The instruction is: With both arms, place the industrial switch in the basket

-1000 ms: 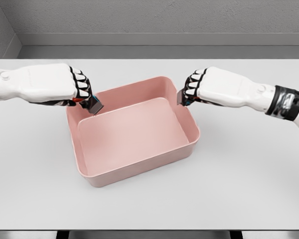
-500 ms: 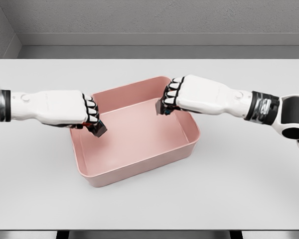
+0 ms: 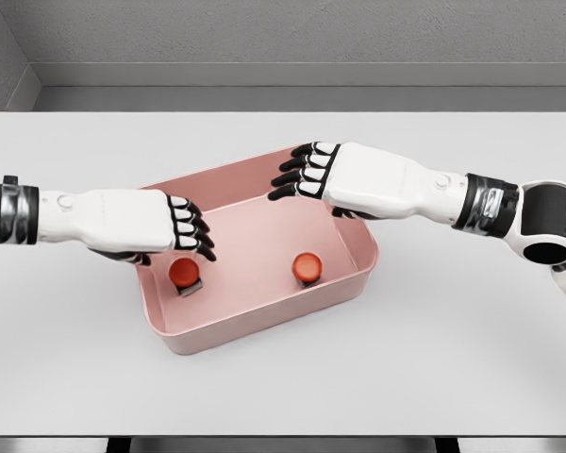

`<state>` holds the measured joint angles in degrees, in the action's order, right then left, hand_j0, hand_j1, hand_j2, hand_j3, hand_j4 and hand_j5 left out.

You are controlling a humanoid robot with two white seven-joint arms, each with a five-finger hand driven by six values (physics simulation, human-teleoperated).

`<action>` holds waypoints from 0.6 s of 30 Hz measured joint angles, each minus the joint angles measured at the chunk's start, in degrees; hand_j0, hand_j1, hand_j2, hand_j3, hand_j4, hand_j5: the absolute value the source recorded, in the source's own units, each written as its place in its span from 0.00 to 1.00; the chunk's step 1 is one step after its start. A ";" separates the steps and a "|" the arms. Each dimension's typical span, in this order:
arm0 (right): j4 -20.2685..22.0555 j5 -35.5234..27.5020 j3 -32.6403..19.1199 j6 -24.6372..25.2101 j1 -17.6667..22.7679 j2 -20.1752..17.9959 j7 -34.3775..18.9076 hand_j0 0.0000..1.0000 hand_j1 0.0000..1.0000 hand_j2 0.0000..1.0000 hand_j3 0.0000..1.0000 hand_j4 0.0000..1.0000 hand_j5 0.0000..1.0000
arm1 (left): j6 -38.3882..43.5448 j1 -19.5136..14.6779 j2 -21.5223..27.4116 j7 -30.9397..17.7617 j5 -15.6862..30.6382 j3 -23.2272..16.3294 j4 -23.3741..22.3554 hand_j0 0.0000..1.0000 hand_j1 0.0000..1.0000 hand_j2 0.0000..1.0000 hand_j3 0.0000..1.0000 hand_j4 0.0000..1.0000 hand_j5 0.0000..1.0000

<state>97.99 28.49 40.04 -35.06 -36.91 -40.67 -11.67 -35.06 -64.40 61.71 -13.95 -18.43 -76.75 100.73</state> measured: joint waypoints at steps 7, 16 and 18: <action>-1.12 -0.23 -1.74 -0.01 1.75 -2.59 0.08 1.00 1.00 1.00 1.00 1.00 1.00 | 0.00 -1.28 3.05 0.26 11.35 3.31 0.01 1.00 1.00 1.00 1.00 1.00 1.00; -5.05 -0.56 -12.32 0.00 8.44 -7.65 0.12 1.00 1.00 1.00 1.00 1.00 1.00 | 0.00 2.15 11.81 0.40 25.66 -1.03 -3.97 1.00 1.00 1.00 1.00 1.00 1.00; -6.46 -0.57 -13.89 0.00 9.05 -7.89 0.12 1.00 1.00 1.00 1.00 1.00 1.00 | -0.01 2.78 12.17 0.39 25.88 -2.06 -5.94 1.00 1.00 1.00 1.00 1.00 1.00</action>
<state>91.53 27.92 26.15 -35.07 -27.86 -48.56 -11.55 -35.08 -61.62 73.89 -13.56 7.45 -78.81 94.79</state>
